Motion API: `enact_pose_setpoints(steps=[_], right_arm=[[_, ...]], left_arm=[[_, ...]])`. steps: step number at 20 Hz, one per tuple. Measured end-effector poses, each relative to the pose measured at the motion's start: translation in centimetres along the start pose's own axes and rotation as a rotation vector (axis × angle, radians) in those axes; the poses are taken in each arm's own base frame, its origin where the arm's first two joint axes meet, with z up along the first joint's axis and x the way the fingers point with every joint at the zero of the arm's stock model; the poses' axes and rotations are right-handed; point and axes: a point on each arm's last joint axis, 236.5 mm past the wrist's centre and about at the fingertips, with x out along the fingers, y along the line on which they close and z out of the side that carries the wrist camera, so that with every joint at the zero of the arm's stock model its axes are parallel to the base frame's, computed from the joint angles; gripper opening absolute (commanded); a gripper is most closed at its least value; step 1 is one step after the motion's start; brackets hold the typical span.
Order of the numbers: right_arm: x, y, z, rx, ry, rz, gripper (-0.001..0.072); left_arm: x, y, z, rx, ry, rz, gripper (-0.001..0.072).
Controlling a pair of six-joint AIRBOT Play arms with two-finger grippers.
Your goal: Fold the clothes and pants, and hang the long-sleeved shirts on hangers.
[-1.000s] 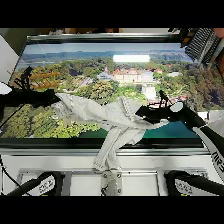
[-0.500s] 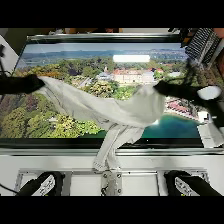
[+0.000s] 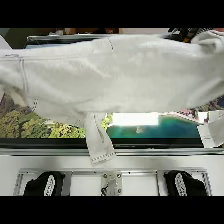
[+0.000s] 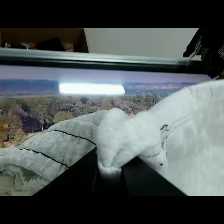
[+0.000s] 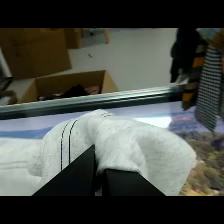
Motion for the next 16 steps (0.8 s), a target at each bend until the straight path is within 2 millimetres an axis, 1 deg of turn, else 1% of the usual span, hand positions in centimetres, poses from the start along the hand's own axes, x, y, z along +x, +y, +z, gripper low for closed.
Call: enact_pose_setpoints(steps=[1,3,4,6,8,10,11,12,14,15,16], right_arm=[[-0.9,-0.8,-0.3,-0.006,0.015,-0.049,0.0024],[-1.8,-2.4,-1.5,0.002,0.067,-0.126,0.0024],[-1.9,-3.2,-2.4,0.015,0.099,-0.158,0.0024],[-1.3,-4.6,-4.3,0.054,0.165,-0.192,0.0024],[0.6,-6.1,-7.0,0.111,0.247,-0.201,0.0024],[3.3,-7.6,-10.1,0.160,0.338,-0.197,0.0024],[5.1,-8.3,-11.5,0.186,0.374,-0.190,0.0024],[7.0,-8.8,-12.8,0.205,0.401,-0.183,0.0024],[11.4,-9.8,-15.2,0.235,0.431,-0.167,0.0032],[13.8,-10.1,-16.2,0.248,0.435,-0.161,0.0205],[16.0,-10.2,-17.1,0.254,0.443,-0.152,0.0537]], left_arm=[[-1.1,0.0,0.0,-0.007,-0.015,0.027,0.0022],[-2.0,1.3,-1.0,-0.033,0.012,0.099,0.0022],[-1.8,2.1,-1.7,-0.051,0.048,0.128,0.0022],[-0.1,4.0,-3.7,-0.100,0.155,0.167,0.0022],[3.0,6.8,-6.6,-0.166,0.285,0.203,0.0022],[7.2,10.1,-9.9,-0.235,0.407,0.234,0.0022],[9.8,11.9,-11.6,-0.269,0.457,0.246,0.0022],[12.2,13.3,-13.2,-0.286,0.501,0.246,0.0022],[17.5,15.5,-15.8,-0.309,0.558,0.226,0.0023],[20.1,16.2,-16.9,-0.313,0.586,0.215,0.0085],[22.5,16.9,-17.5,-0.314,0.599,0.205,0.0484]])
